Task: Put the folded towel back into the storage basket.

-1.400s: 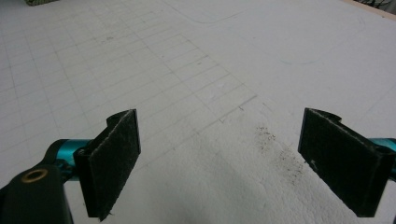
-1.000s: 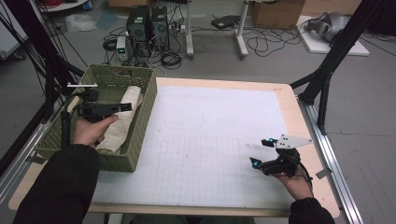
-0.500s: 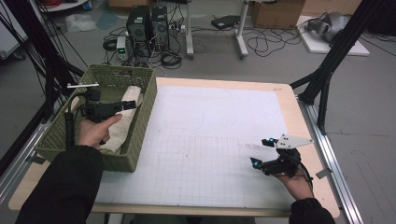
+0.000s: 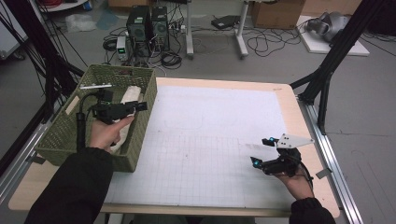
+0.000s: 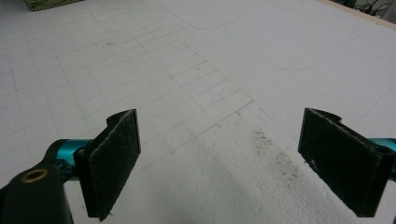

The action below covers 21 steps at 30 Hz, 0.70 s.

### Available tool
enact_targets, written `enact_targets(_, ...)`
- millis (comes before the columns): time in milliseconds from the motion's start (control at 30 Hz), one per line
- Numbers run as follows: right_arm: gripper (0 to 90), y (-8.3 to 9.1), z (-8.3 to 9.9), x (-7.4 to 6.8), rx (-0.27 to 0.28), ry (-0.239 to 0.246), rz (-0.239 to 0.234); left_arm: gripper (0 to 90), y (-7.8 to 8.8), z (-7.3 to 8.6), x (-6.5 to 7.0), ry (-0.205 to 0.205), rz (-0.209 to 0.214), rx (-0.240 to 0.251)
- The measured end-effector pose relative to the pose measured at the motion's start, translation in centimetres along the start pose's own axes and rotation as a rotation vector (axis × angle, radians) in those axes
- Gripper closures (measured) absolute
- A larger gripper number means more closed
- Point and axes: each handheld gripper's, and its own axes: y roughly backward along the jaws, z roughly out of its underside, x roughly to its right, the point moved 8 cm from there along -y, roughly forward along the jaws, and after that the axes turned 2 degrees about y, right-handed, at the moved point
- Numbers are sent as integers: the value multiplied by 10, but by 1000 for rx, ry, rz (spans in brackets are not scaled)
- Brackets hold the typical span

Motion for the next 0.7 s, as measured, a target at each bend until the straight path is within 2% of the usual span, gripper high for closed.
enact_targets(233, 122, 0, 0, 0, 2, 0, 1, 346, -10, 4, 14, -18, 21, -5)
enact_targets(400, 122, 0, -1, 1, 3, 4, 3, 346, -17, 8, 22, -40, 16, -13)
enact_targets(700, 122, 1, -1, 1, 5, -1, 2, 343, -27, 14, 31, -53, 11, -17)
